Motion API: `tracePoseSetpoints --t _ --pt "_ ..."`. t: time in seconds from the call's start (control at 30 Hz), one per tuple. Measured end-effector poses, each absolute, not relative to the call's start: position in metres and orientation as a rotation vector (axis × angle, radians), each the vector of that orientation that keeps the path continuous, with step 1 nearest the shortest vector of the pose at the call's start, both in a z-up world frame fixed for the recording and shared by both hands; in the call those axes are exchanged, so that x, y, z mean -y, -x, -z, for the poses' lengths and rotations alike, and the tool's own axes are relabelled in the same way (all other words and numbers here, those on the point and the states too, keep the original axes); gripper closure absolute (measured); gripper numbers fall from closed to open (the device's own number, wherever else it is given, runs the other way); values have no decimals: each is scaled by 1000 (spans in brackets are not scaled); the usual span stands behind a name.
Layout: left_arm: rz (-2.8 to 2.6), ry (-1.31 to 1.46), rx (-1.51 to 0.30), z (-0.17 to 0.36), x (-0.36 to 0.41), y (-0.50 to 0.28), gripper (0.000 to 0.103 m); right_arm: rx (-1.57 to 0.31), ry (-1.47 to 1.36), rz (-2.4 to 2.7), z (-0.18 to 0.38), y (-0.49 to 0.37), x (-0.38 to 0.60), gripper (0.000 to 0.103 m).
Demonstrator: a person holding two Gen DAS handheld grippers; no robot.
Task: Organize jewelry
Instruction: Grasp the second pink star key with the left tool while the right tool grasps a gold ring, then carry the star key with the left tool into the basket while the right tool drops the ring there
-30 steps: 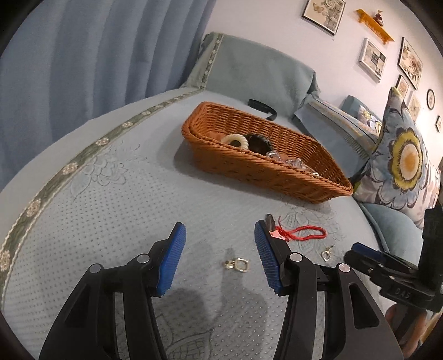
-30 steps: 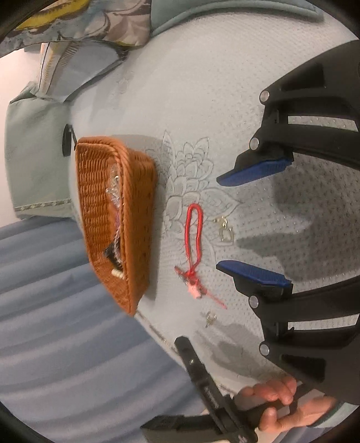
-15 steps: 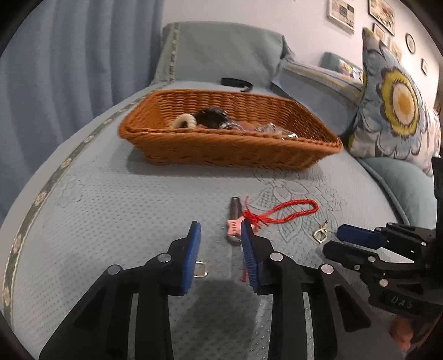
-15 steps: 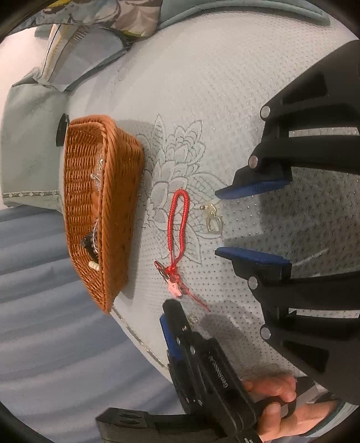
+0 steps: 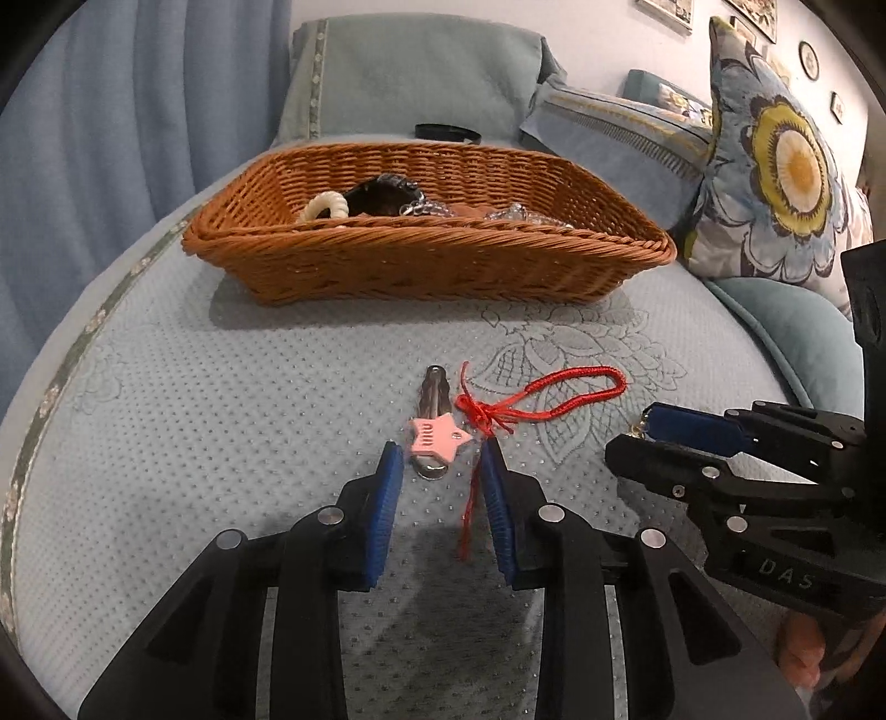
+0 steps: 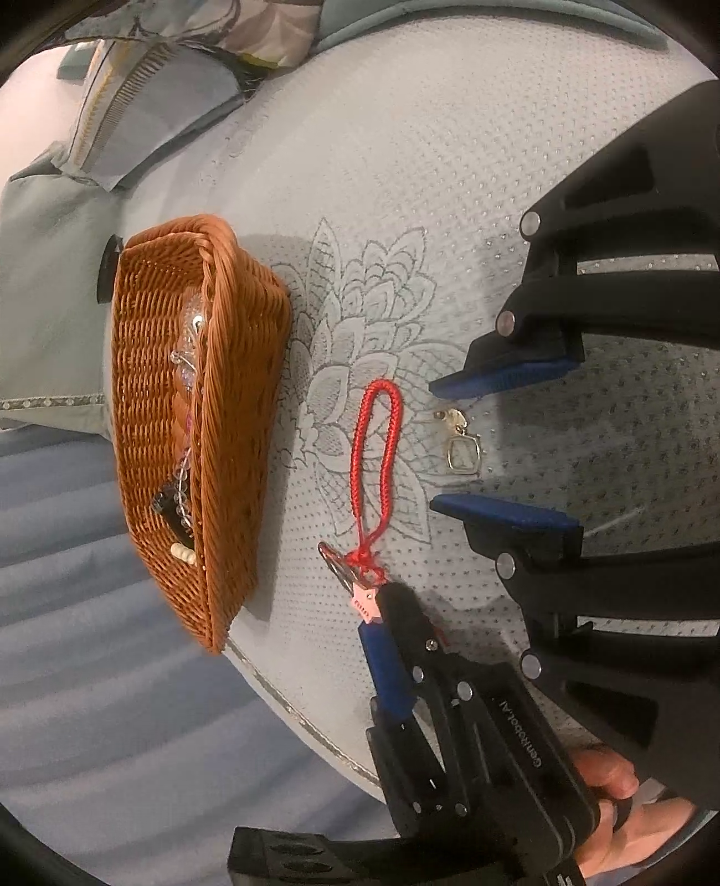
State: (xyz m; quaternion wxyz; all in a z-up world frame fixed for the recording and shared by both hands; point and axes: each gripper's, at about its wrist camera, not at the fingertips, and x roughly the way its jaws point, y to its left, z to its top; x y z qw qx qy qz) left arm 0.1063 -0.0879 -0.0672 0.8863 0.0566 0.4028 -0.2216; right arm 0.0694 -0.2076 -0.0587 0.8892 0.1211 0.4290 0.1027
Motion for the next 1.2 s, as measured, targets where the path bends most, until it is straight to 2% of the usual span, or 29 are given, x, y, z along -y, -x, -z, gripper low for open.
tracePoseSetpoints --t 0.07,0.17,0.27,0.63,0.87,1.2 --pt "447 -120 -841 68 89 -109 80 -891 -236 -203 58 -70 204 71" --pt "443 -102 -845 68 87 -113 82 -890 -218 -194 57 -73 200 77" --pt "438 -96 -847 68 86 -115 89 -891 -216 -206 58 -76 198 85" --pt "447 -30 -797 59 74 -109 89 -839 -195 -274 50 -64 190 86" --pt "442 32 -686 39 59 -94 89 -767 -217 -290 41 -52 196 86" --pt "464 60 -627 29 60 -88 89 -745 -235 -291 39 -48 200 86"
